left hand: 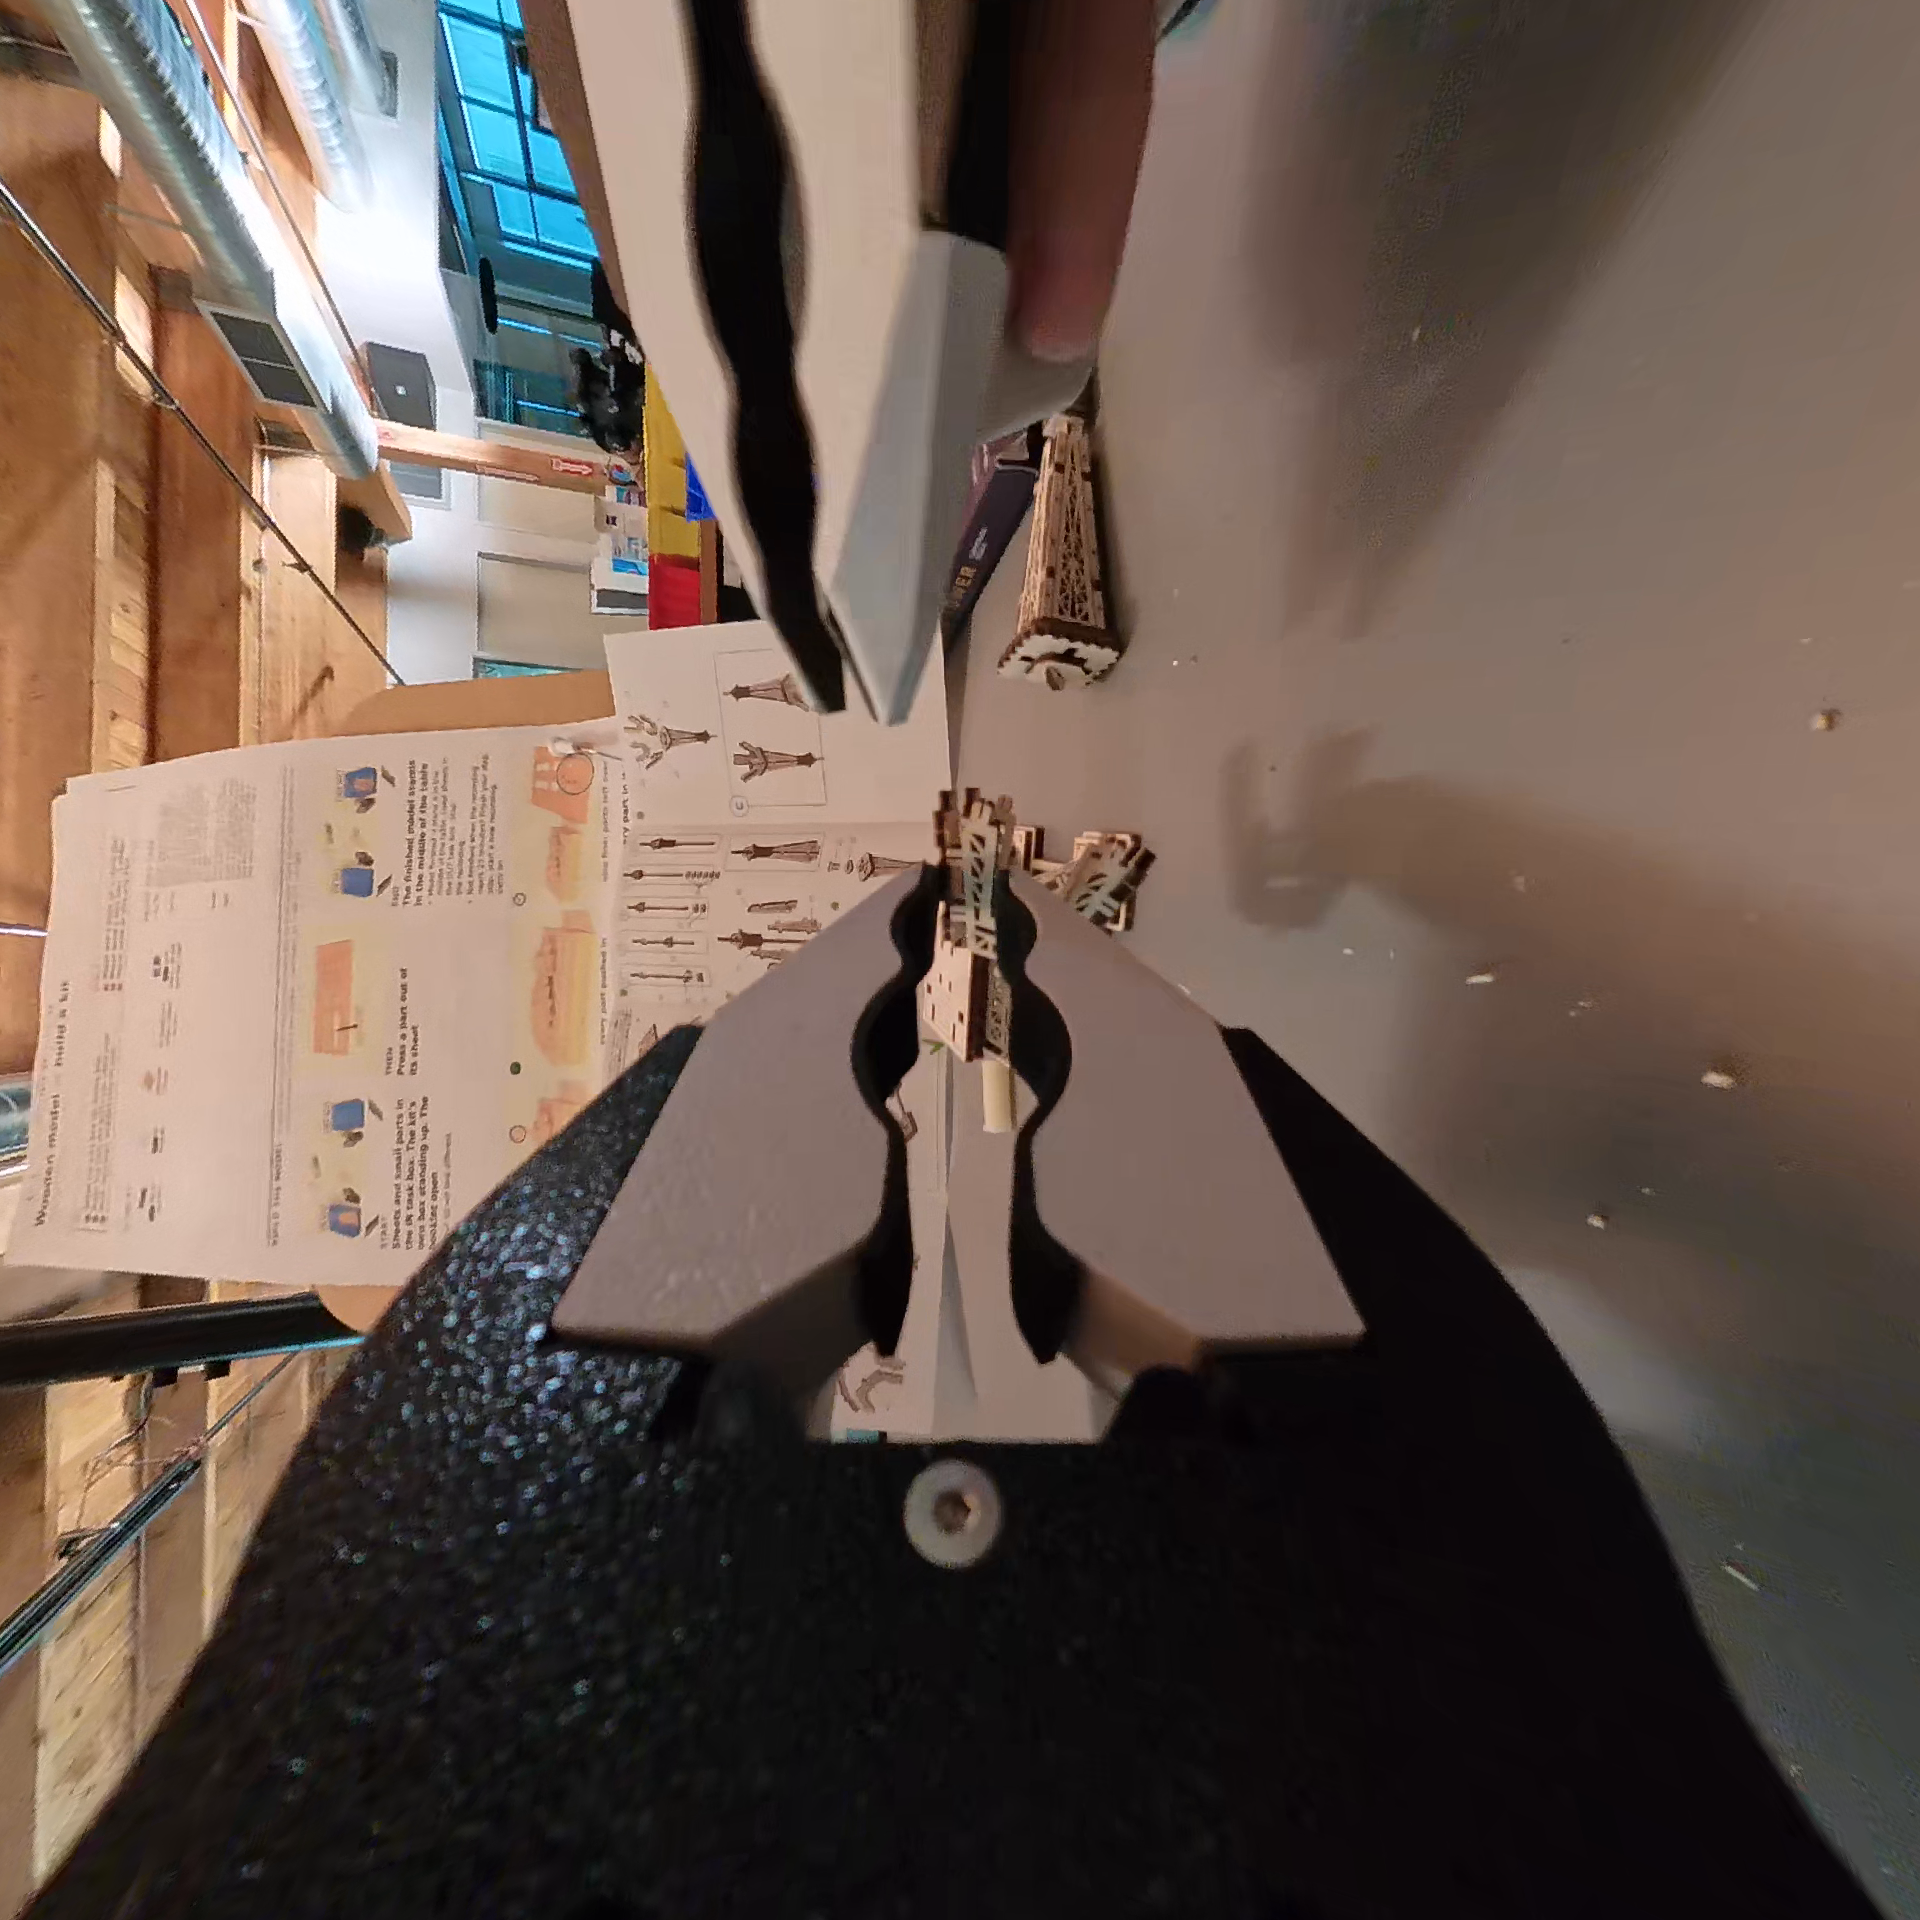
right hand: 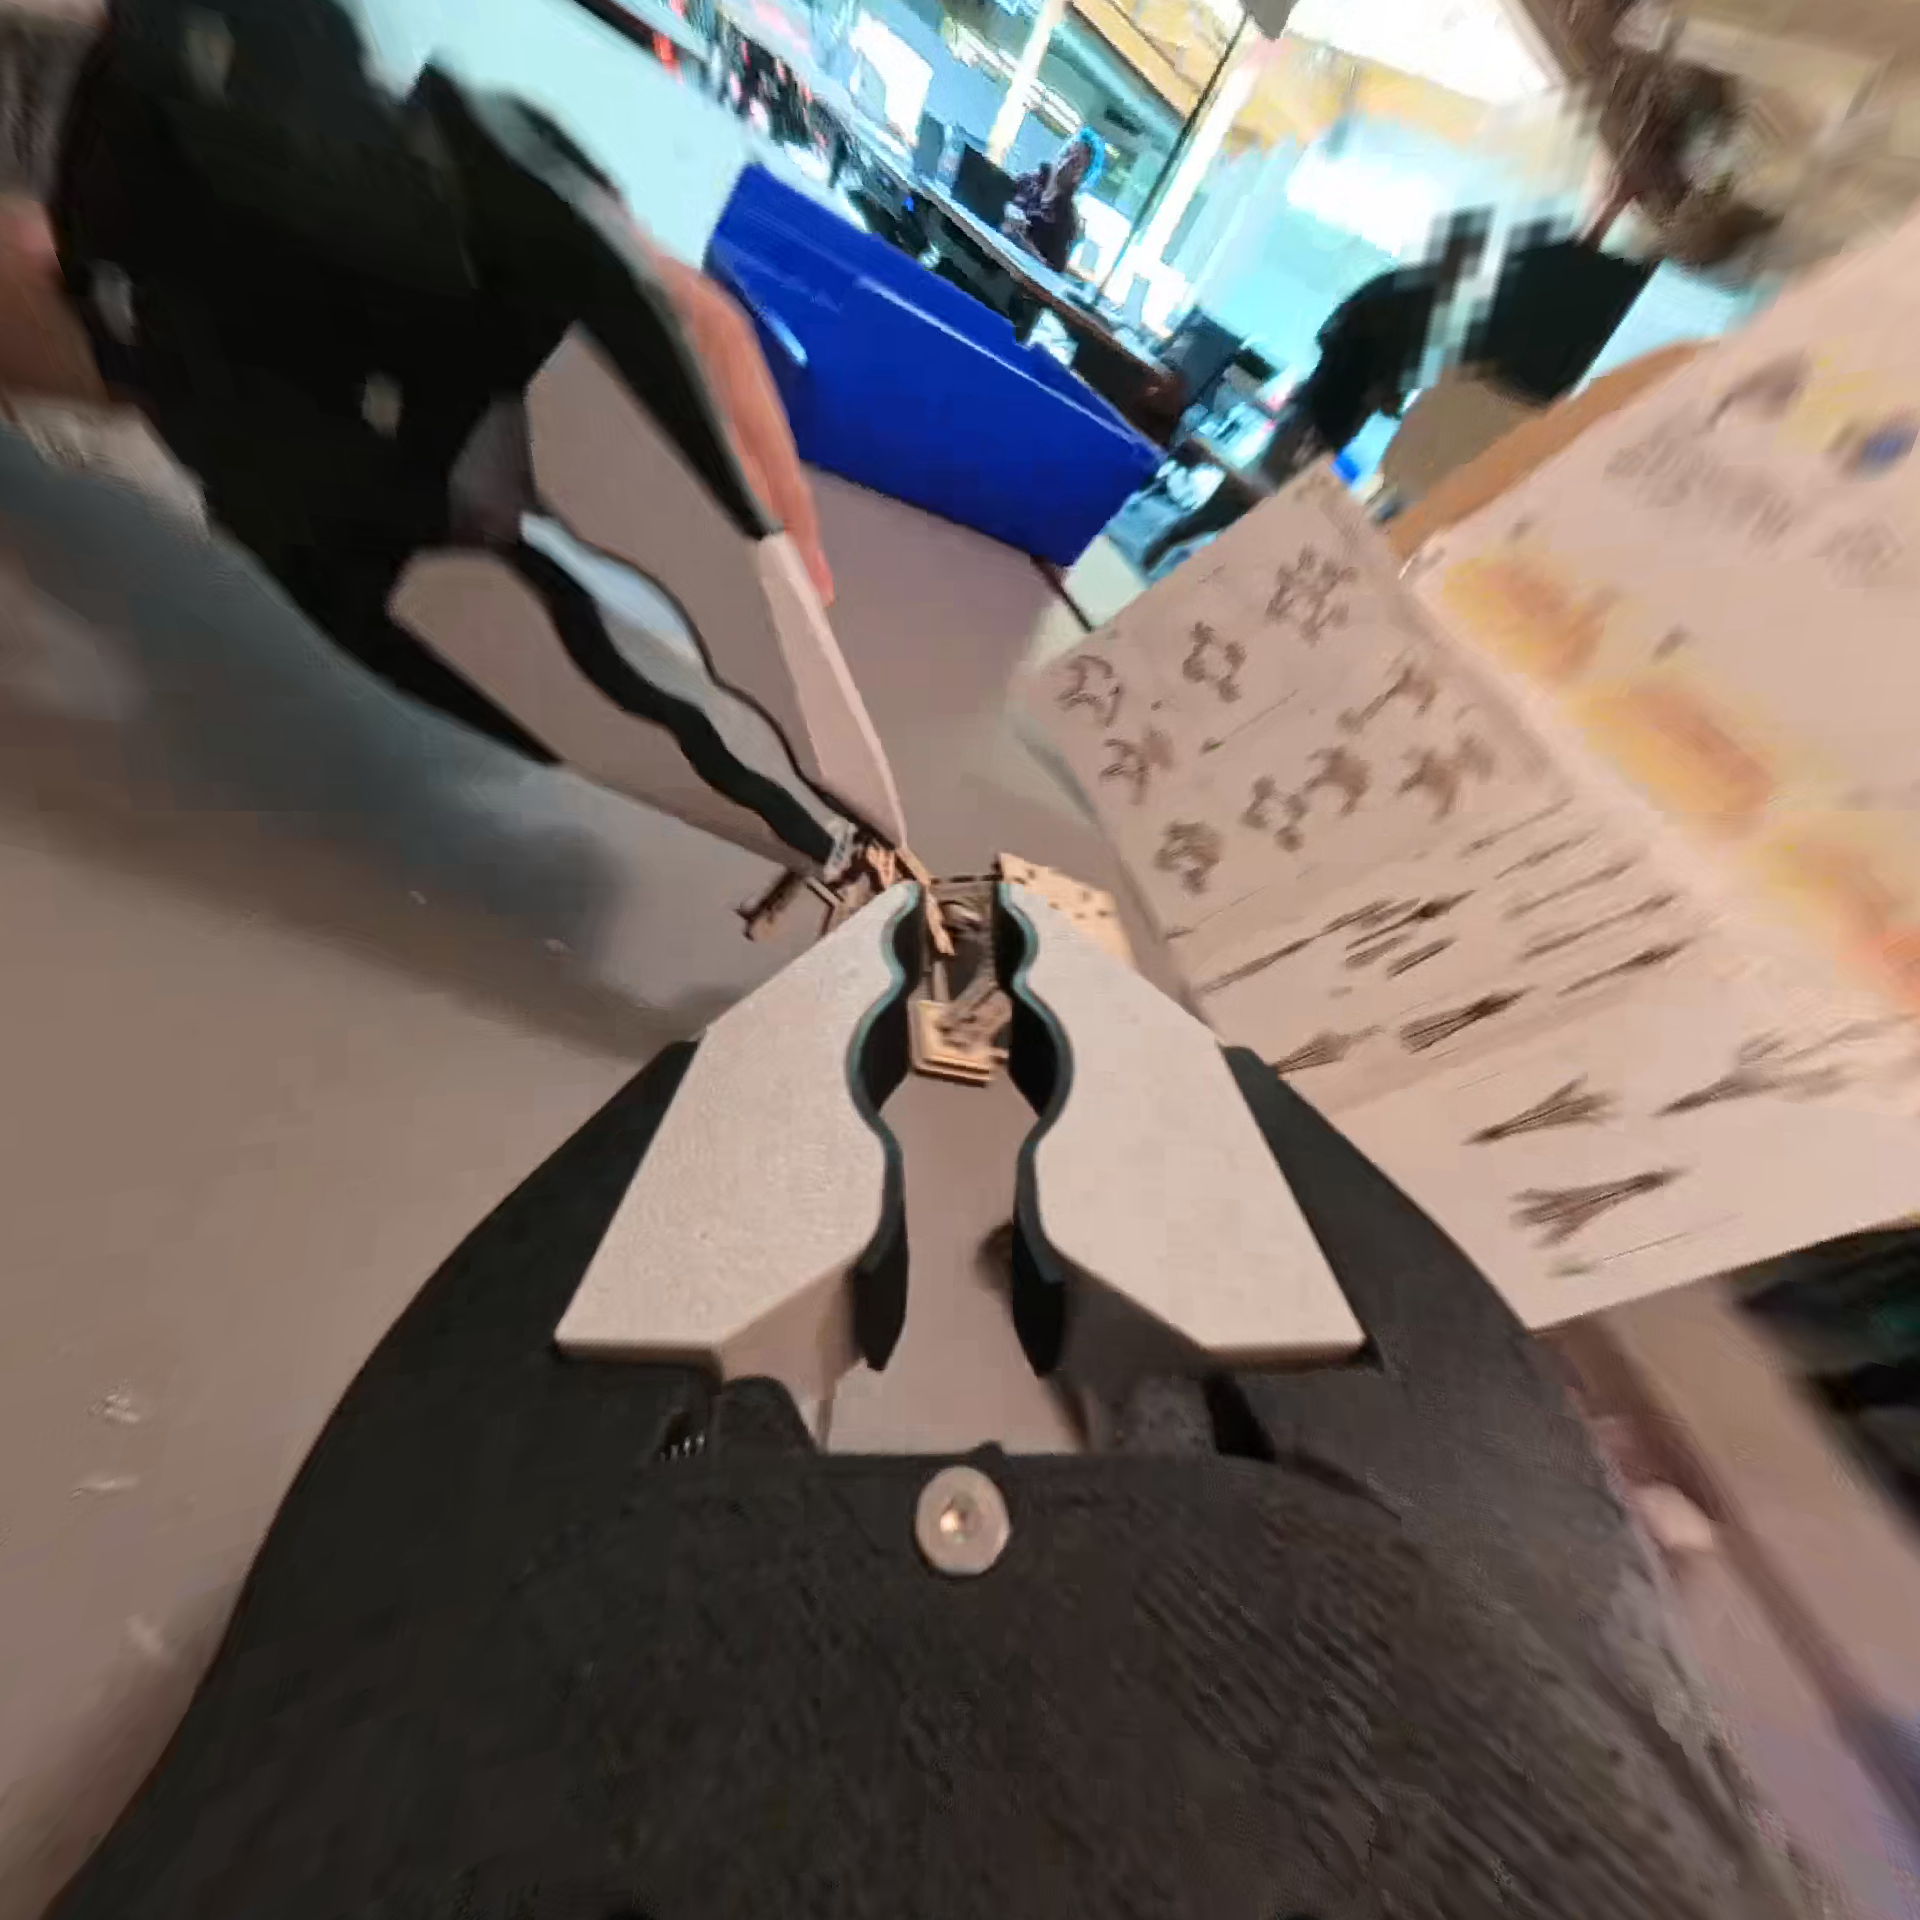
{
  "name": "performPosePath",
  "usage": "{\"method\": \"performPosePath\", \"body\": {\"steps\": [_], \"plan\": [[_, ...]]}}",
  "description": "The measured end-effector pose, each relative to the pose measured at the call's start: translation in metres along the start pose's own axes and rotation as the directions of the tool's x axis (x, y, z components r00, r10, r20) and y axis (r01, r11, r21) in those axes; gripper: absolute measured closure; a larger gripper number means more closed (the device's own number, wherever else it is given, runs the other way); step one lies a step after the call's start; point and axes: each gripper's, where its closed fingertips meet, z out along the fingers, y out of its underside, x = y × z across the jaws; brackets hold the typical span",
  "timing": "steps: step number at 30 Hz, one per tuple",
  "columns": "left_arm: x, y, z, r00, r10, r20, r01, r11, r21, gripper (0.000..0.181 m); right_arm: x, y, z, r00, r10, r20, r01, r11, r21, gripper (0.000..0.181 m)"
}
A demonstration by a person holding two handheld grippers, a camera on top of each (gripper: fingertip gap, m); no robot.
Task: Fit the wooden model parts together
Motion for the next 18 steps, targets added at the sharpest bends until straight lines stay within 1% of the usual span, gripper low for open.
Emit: {"method": "performPosePath", "body": {"steps": [1, 4, 6, 7, 10, 14, 18], "plan": [[0.0, -0.002, -0.001, 1.0, -0.01, -0.004, 0.01, 1.0, 0.012, 0.173, -0.005, 0.0, 0.0, 0.994, -0.106, -0.001, 0.106, 0.994, -0.012, 0.175], [-0.001, -0.009, -0.005, 1.0, -0.022, -0.017, 0.023, 0.998, 0.065, 0.173, -0.009, -0.005, 0.002, 0.97, -0.24, -0.045, 0.24, 0.971, -0.004, 0.177], [0.0, -0.011, -0.006, 1.0, -0.014, -0.025, 0.016, 0.997, 0.076, 0.173, -0.011, -0.003, 0.002, 0.936, -0.347, -0.051, 0.345, 0.938, -0.037, 0.174], [0.0, -0.01, -0.006, 1.0, -0.013, -0.025, 0.015, 0.997, 0.071, 0.173, -0.013, -0.003, 0.002, 0.92, -0.389, -0.051, 0.388, 0.921, -0.039, 0.175], [-0.001, -0.009, -0.006, 0.999, -0.023, -0.026, 0.024, 0.997, 0.07, 0.173, -0.015, 0.005, 0.002, 0.9, -0.436, -0.022, 0.433, 0.898, -0.07, 0.167], [0.0, -0.013, -0.007, 0.999, -0.035, -0.036, 0.038, 0.995, 0.093, 0.173, -0.018, 0.004, 0.003, 0.876, -0.482, -0.021, 0.48, 0.874, -0.076, 0.169], [0.002, -0.016, -0.007, 0.998, -0.04, -0.049, 0.045, 0.993, 0.108, 0.173, -0.022, 0.0, 0.004, 0.857, -0.514, -0.027, 0.512, 0.857, -0.067, 0.175]]}}
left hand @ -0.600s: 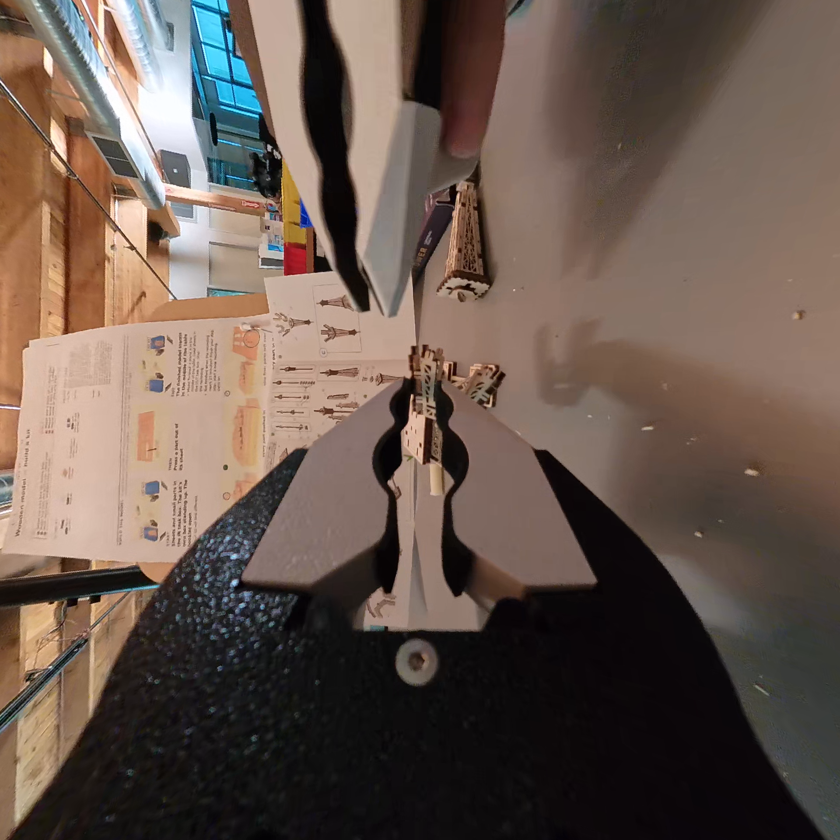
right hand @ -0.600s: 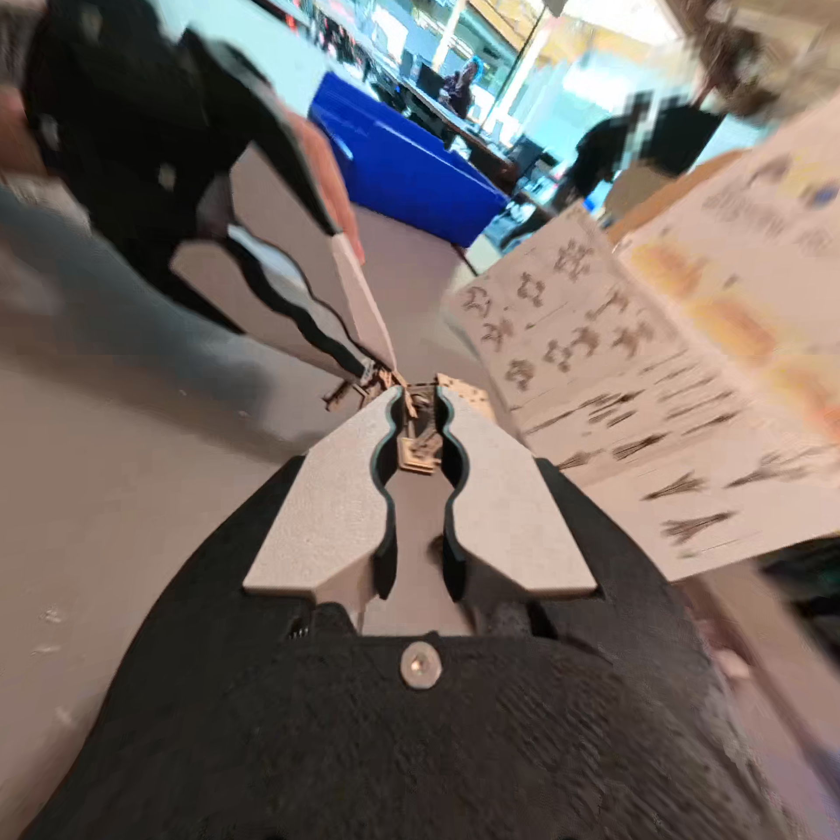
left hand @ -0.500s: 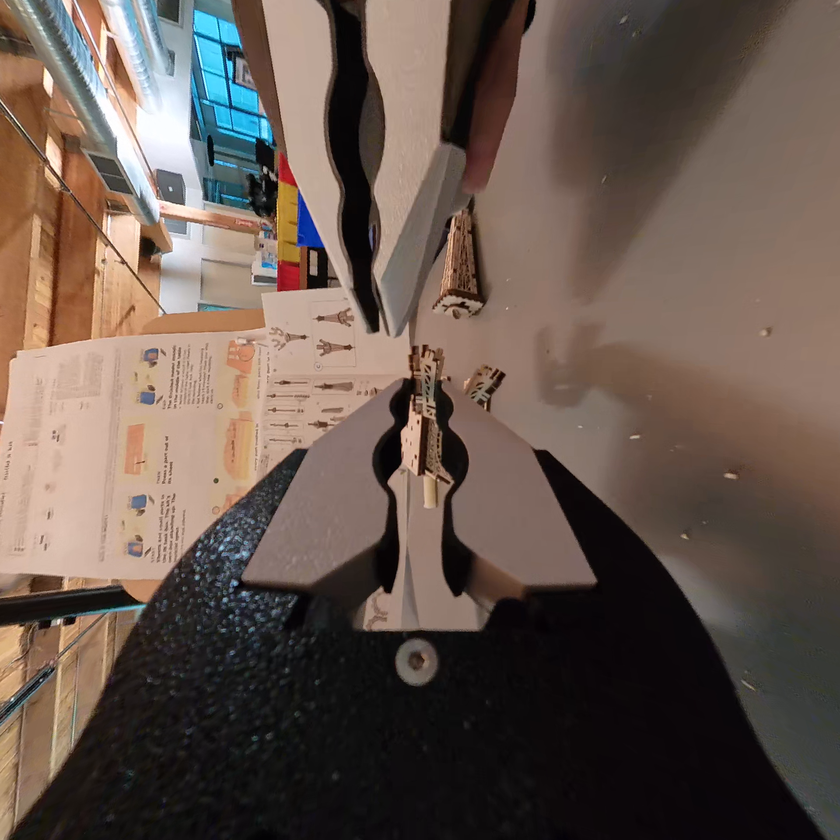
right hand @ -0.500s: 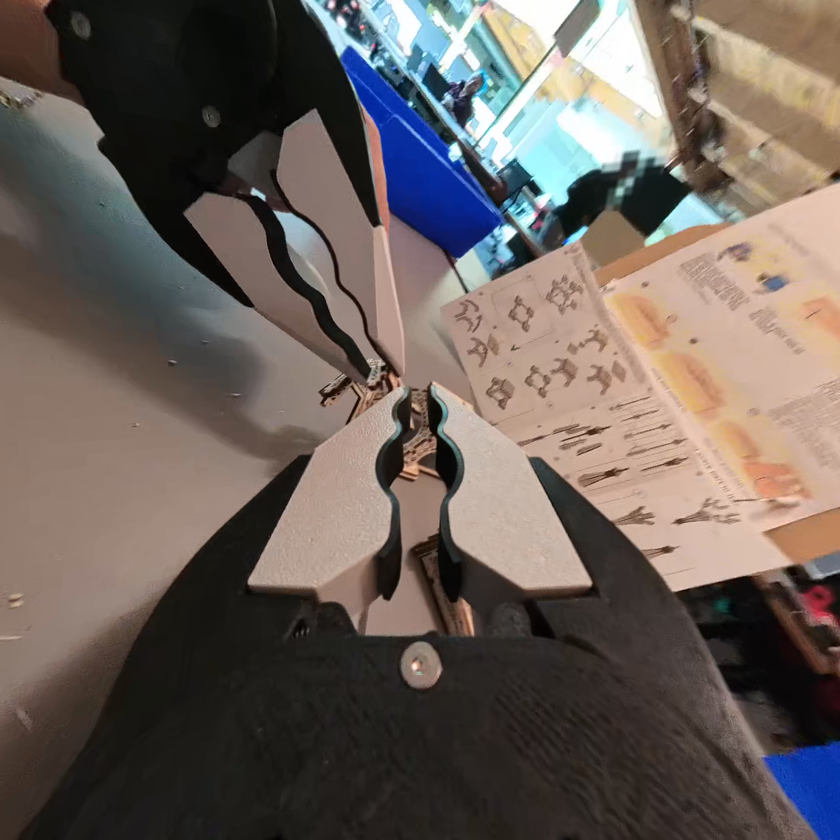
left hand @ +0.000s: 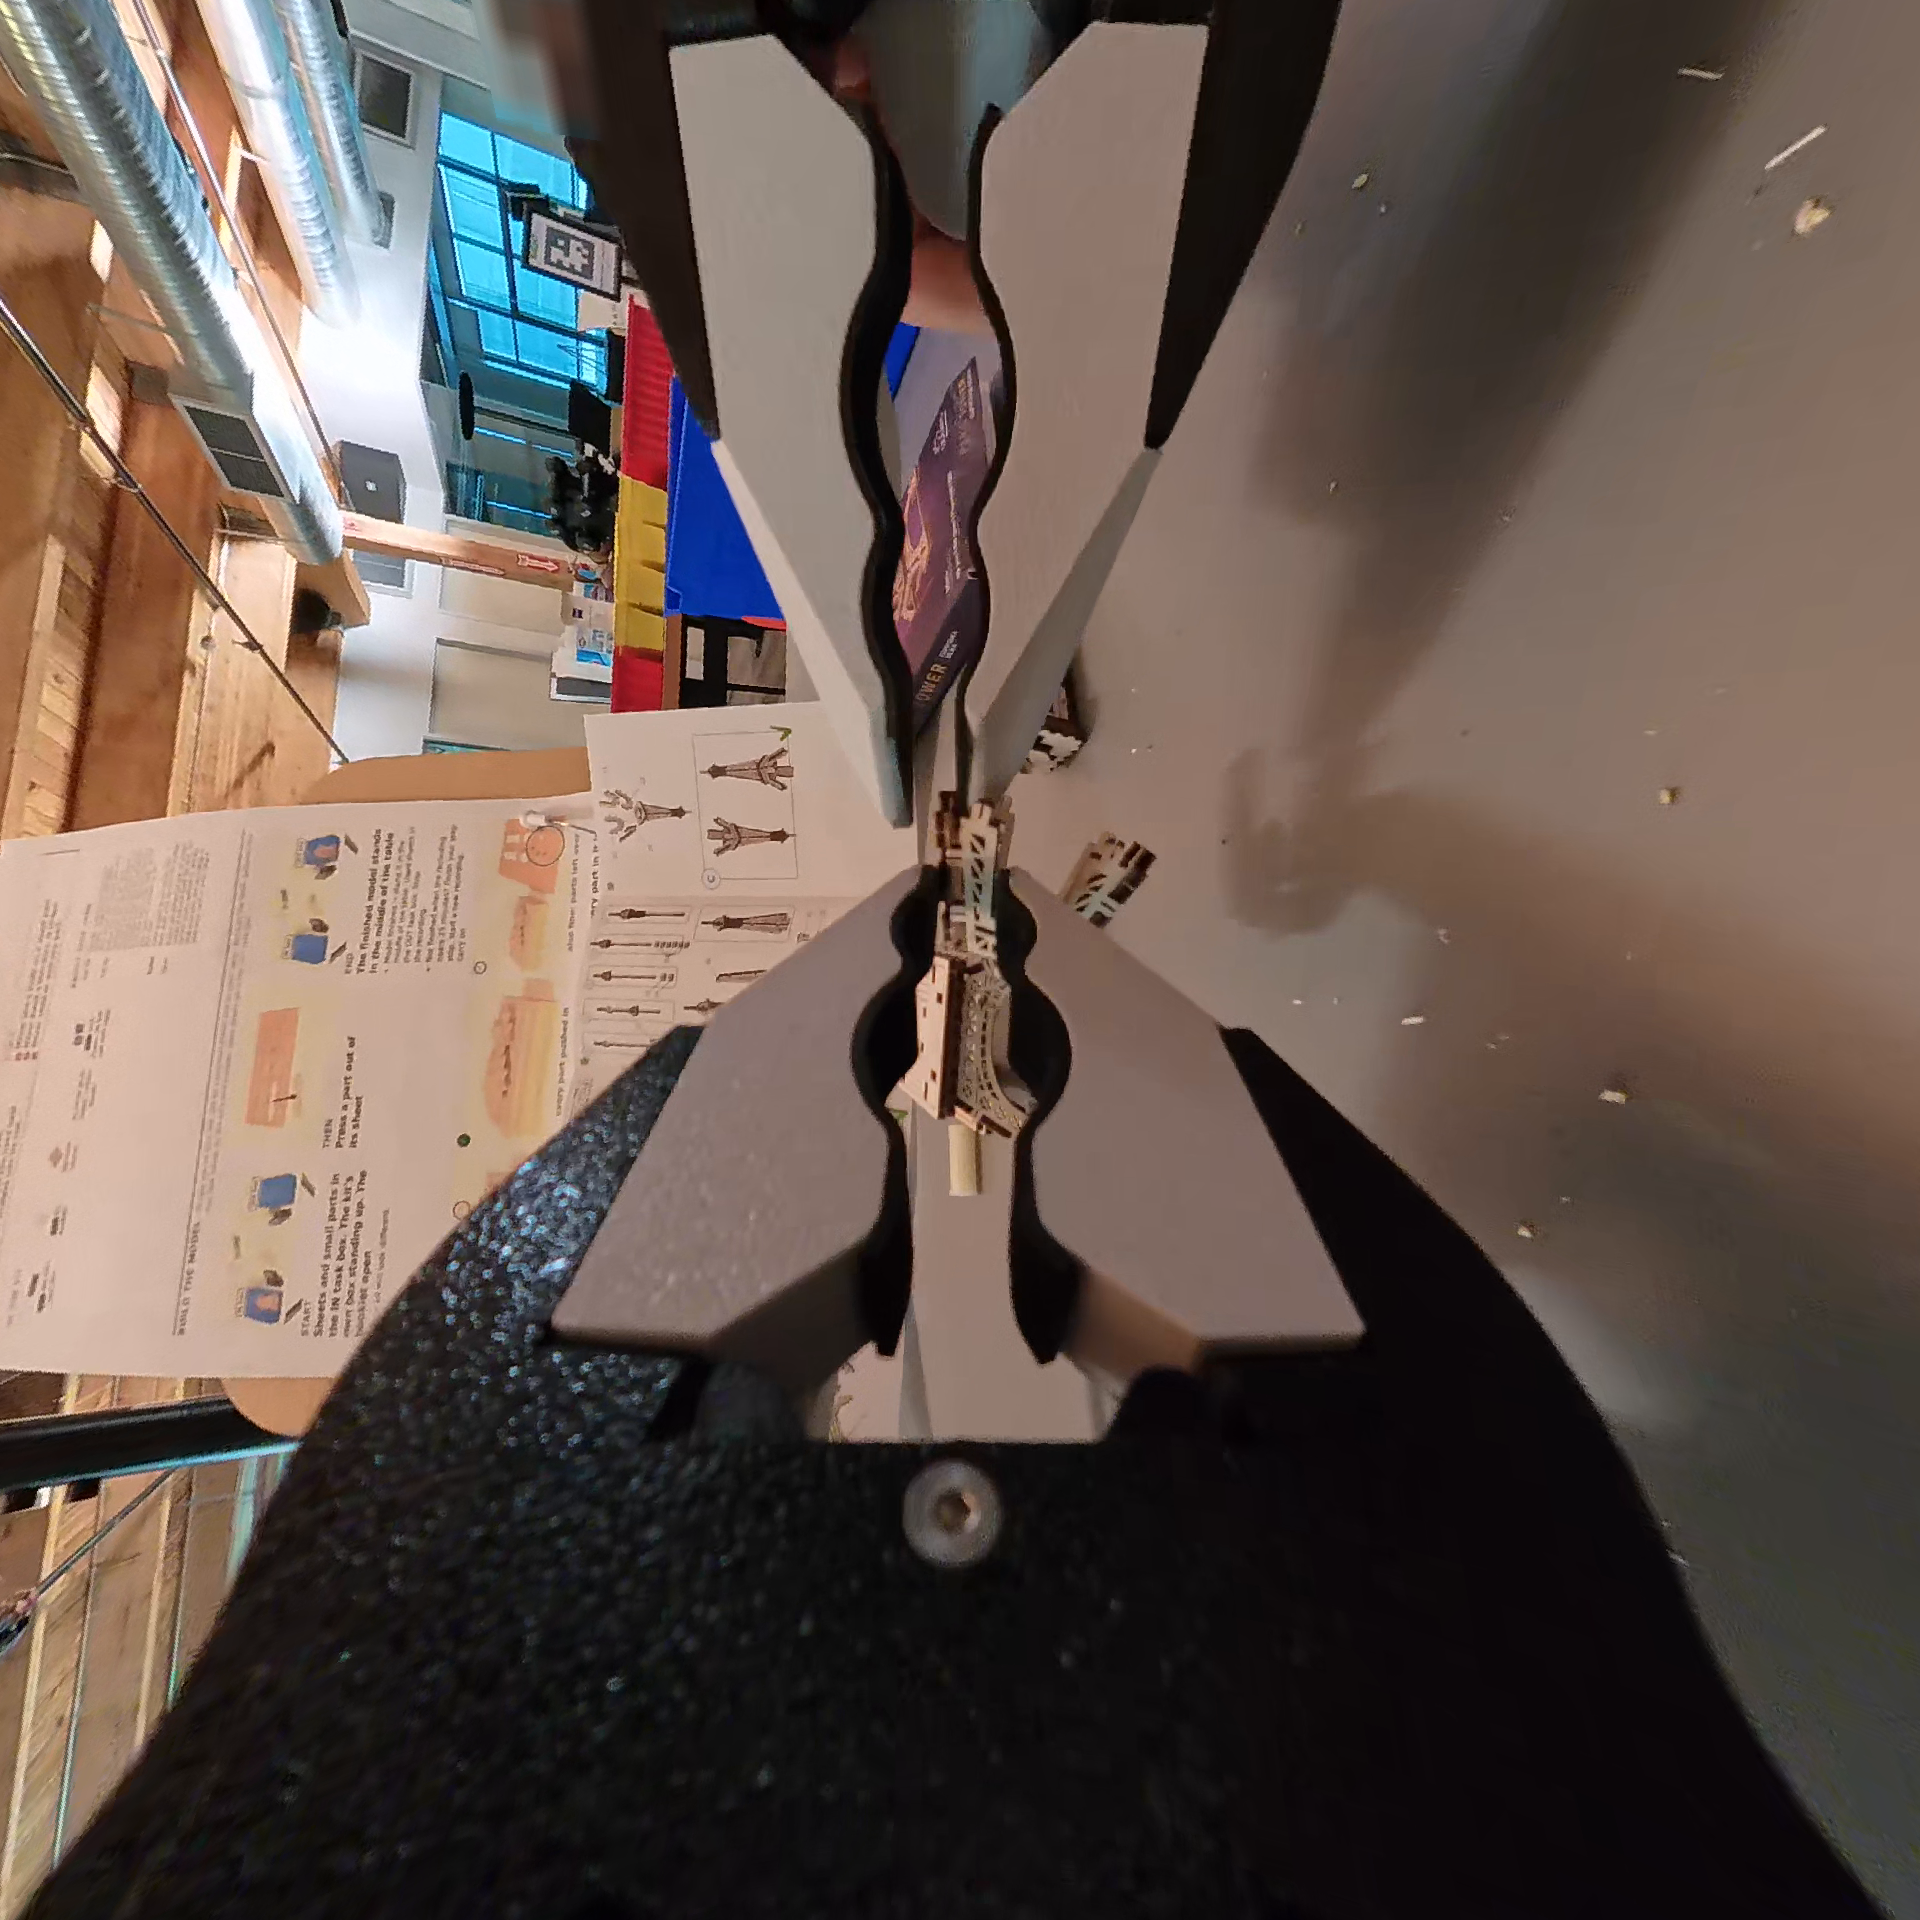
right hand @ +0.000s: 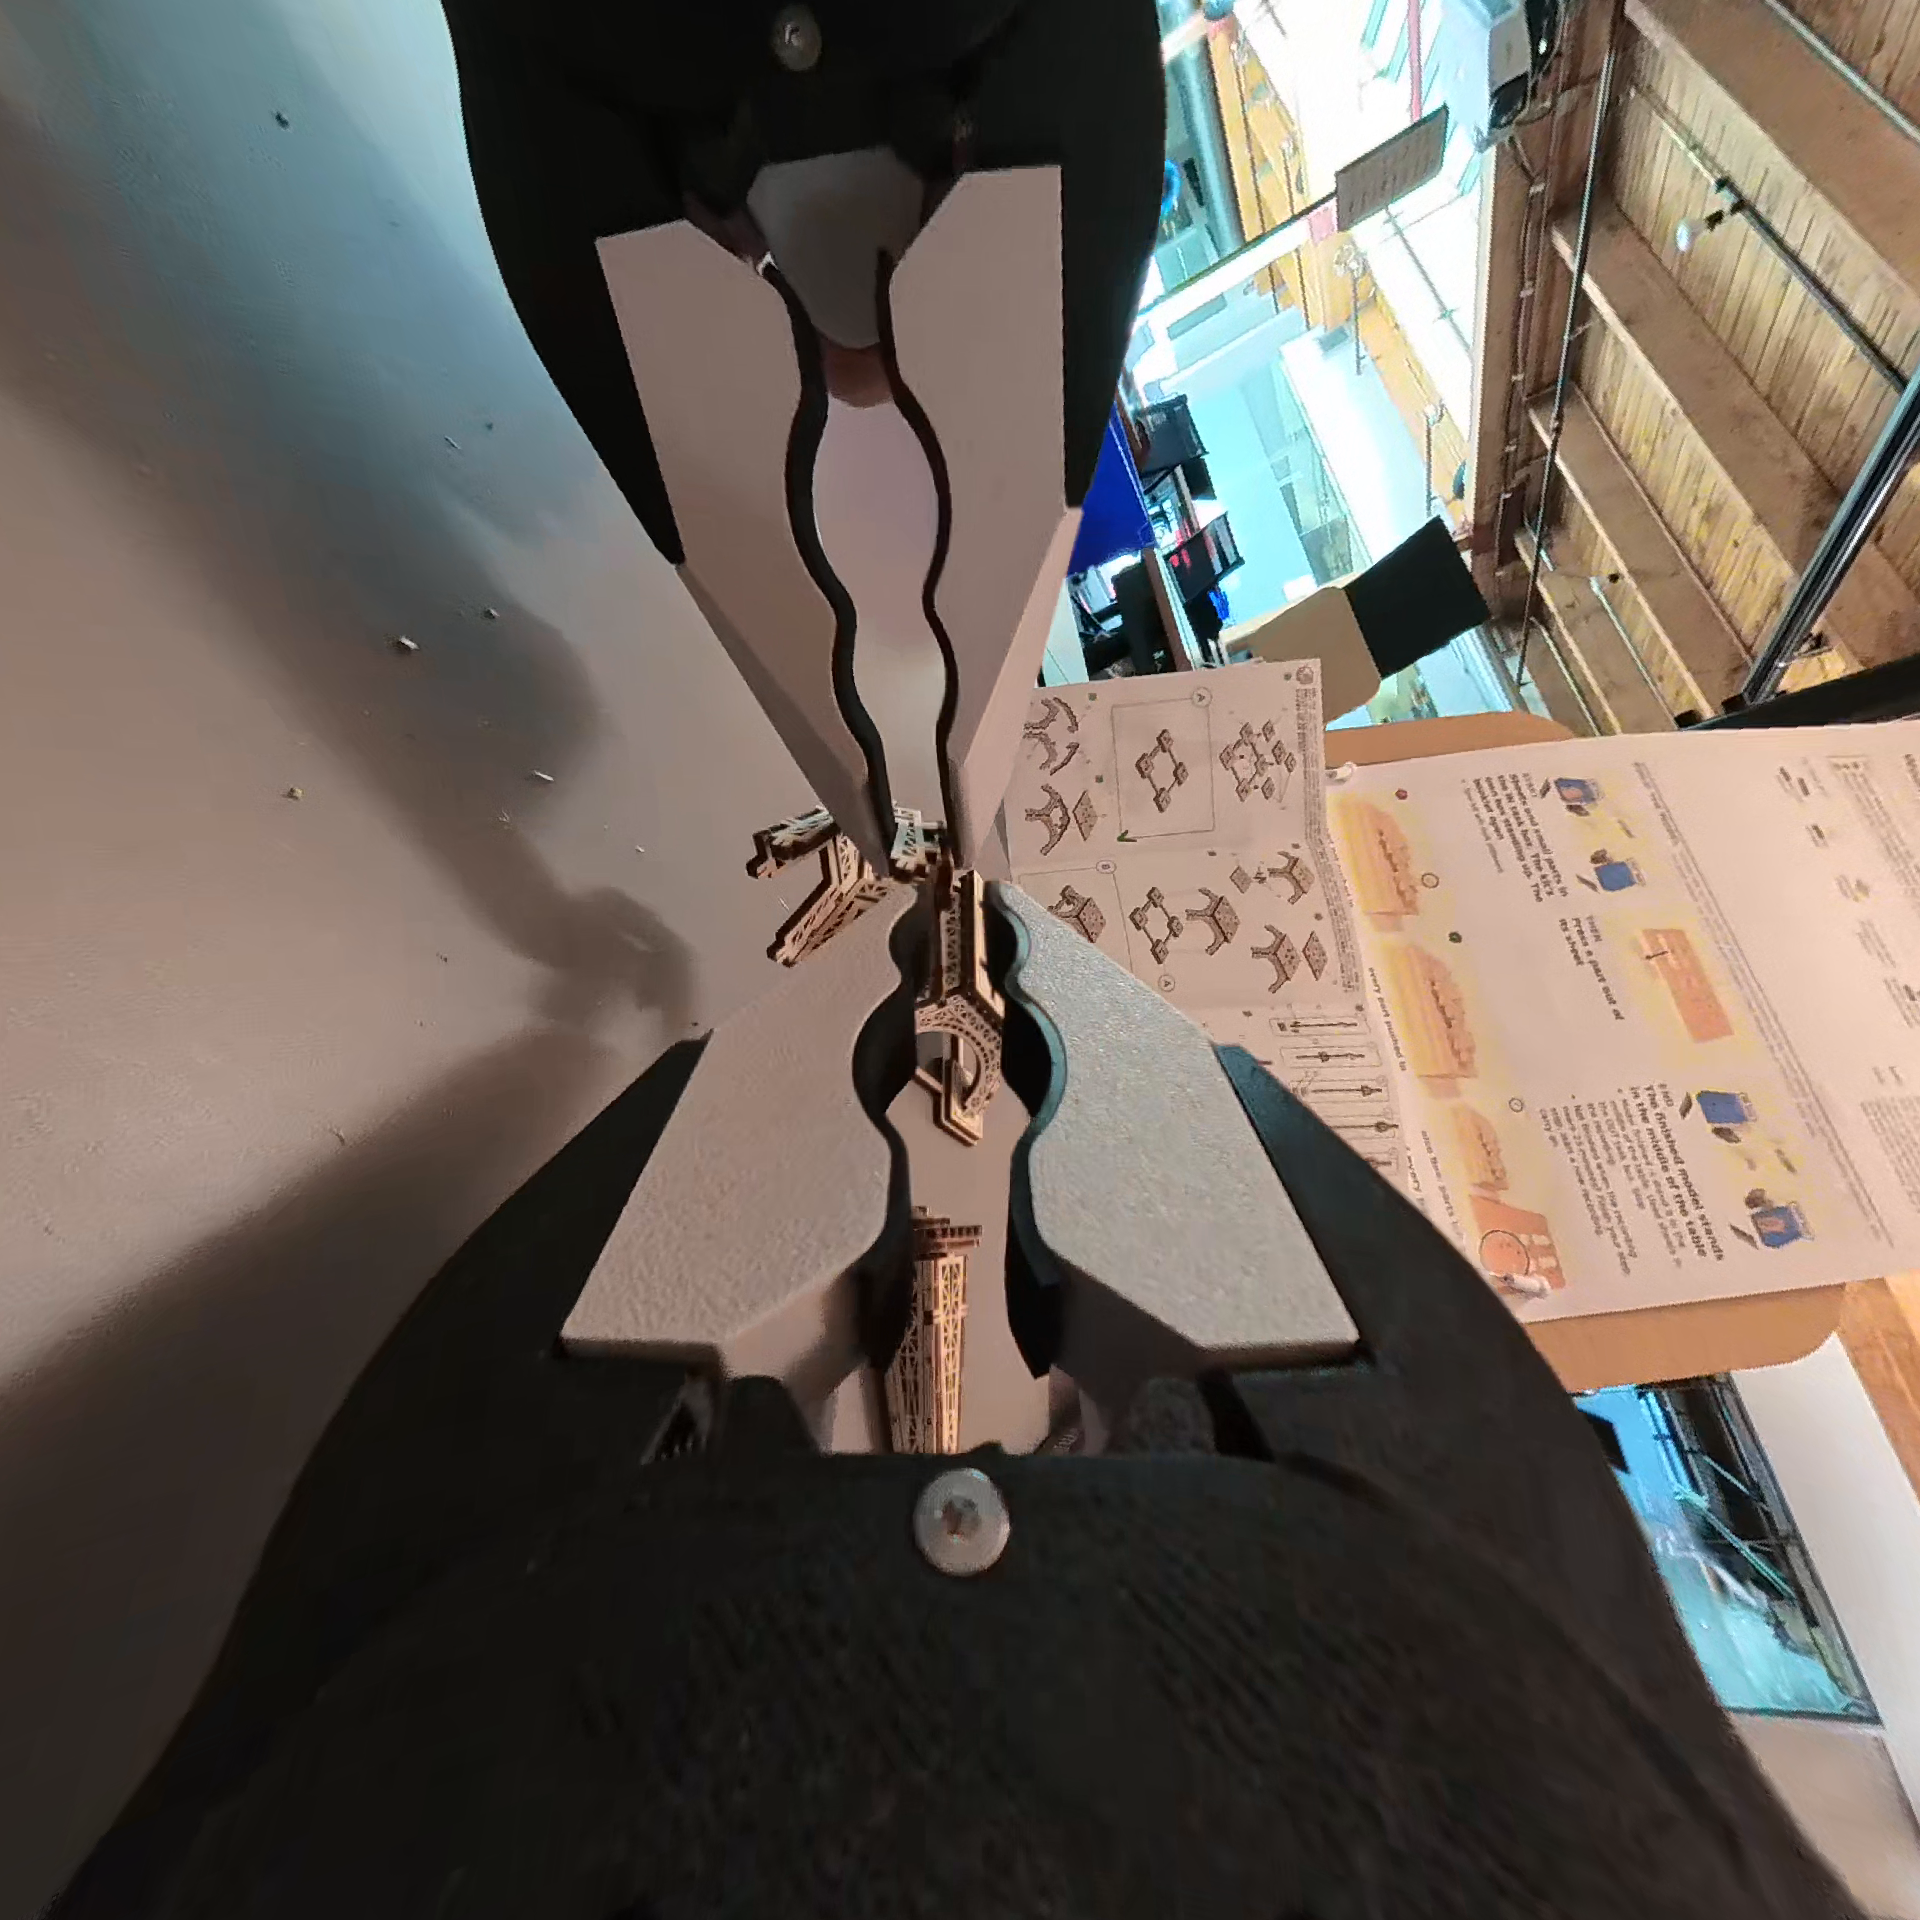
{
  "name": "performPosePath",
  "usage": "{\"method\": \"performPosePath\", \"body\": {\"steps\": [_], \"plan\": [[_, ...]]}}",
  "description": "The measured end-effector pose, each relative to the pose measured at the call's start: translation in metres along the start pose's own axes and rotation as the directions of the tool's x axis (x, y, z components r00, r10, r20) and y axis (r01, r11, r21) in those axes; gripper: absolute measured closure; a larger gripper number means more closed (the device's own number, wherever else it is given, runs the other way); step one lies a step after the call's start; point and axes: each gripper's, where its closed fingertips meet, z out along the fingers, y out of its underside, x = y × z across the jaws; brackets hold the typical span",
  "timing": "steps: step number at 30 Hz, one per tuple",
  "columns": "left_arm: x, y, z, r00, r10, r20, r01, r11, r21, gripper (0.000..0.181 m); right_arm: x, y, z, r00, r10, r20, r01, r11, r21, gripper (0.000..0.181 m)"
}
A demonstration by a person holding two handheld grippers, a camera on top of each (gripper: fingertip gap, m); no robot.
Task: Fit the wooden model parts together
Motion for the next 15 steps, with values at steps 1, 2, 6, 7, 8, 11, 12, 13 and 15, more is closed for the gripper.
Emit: {"method": "performPosePath", "body": {"steps": [1, 2, 6, 7, 8, 11, 12, 13, 15], "plan": [[0.0, 0.0, 0.0, 1.0, -0.002, -0.001, 0.002, 1.0, 0.001, 0.173, -0.001, 0.001, 0.001, 1.0, -0.012, 0.004, 0.012, 1.0, -0.007, 0.178], [0.0, 0.0, 0.0, 1.0, -0.004, -0.002, 0.004, 1.0, 0.004, 0.173, -0.003, 0.001, 0.001, 1.0, -0.024, 0.007, 0.024, 1.0, -0.012, 0.181], [-0.002, 0.001, 0.0, 0.999, -0.038, 0.007, 0.038, 0.999, 0.016, 0.173, -0.001, 0.001, 0.003, 0.999, -0.036, -0.012, 0.036, 0.999, -0.025, 0.181], [-0.004, 0.002, 0.0, 0.999, -0.05, 0.017, 0.05, 0.999, 0.017, 0.172, 0.001, 0.001, 0.003, 1.0, -0.015, -0.023, 0.014, 1.0, -0.027, 0.181], [-0.006, 0.002, 0.0, 0.998, -0.063, 0.029, 0.062, 0.998, 0.017, 0.172, 0.003, 0.001, 0.004, 0.999, 0.002, -0.036, -0.003, 0.999, -0.032, 0.181], [-0.015, 0.003, -0.001, 0.994, -0.074, 0.083, 0.073, 0.997, 0.011, 0.169, 0.013, 0.013, 0.007, 0.991, 0.064, -0.114, -0.078, 0.989, -0.129, 0.181], [-0.017, 0.004, -0.001, 0.993, -0.069, 0.097, 0.068, 0.998, 0.005, 0.167, 0.019, 0.02, 0.007, 0.983, 0.102, -0.15, -0.127, 0.978, -0.165, 0.181], [-0.02, 0.004, -0.002, 0.991, -0.062, 0.116, 0.063, 0.998, -0.004, 0.166, 0.024, 0.025, 0.007, 0.969, 0.165, -0.182, -0.197, 0.964, -0.176, 0.181], [-0.025, 0.003, -0.002, 0.987, -0.059, 0.151, 0.063, 0.998, -0.023, 0.168, 0.029, 0.026, 0.005, 0.924, 0.317, -0.216, -0.351, 0.925, -0.146, 0.181]]}}
